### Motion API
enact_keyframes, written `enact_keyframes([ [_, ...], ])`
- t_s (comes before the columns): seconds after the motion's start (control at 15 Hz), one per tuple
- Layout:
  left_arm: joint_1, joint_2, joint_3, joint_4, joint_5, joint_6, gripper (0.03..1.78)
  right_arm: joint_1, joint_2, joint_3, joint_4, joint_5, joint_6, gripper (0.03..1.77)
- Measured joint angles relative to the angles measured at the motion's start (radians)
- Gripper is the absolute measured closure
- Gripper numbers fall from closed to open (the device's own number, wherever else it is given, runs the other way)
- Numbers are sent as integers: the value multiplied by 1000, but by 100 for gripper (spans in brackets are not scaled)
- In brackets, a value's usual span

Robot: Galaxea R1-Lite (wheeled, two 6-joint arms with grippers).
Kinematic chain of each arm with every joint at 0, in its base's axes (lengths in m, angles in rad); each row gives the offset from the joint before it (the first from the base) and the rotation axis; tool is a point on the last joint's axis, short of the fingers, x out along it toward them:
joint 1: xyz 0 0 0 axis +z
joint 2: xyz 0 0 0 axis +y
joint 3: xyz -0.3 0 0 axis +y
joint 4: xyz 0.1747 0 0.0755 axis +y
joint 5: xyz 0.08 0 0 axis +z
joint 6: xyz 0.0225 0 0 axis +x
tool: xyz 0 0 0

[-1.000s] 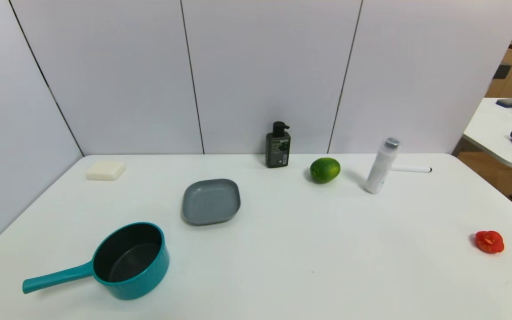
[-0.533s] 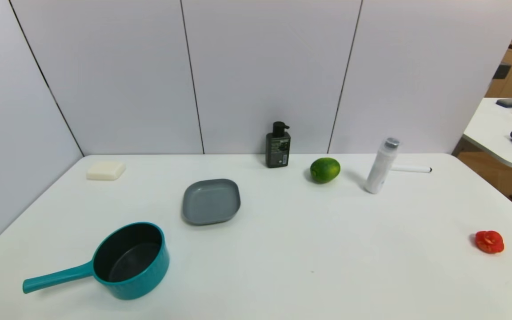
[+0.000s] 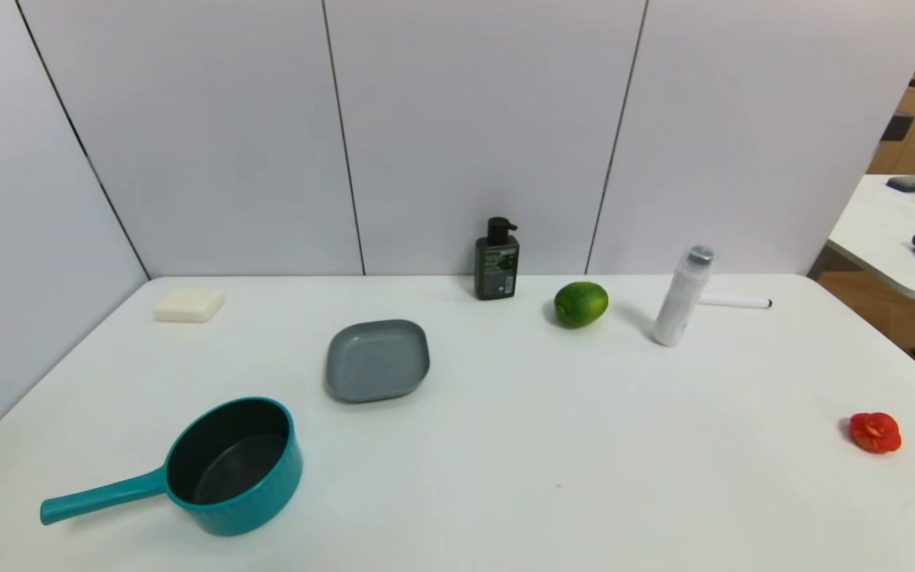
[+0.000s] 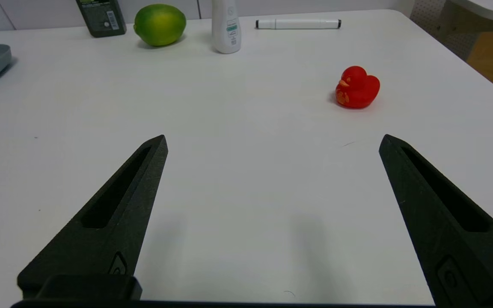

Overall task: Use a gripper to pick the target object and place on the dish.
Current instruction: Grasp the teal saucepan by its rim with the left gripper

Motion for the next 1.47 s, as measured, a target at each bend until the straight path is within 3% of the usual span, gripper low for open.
enact_keyframes([
  [0.13, -2, 161, -214, 220, -1, 56, 12, 0, 0, 0, 0, 0, 0, 9],
  [0.27, -6, 292, -342, 504, -2, 103, 12, 0, 0, 0, 0, 0, 0, 9],
  [0.47, -9, 415, -405, 874, -6, 129, 12, 0, 0, 0, 0, 0, 0, 9],
  [0.73, -20, 516, -415, 1185, -10, 138, 12, 0, 0, 0, 0, 0, 0, 9],
  [1.07, -64, 650, -380, 1243, -76, 132, 12, 0, 0, 0, 0, 0, 0, 9],
  [1.47, -87, 831, -370, 1183, -114, 125, 12, 0, 0, 0, 0, 0, 0, 9],
])
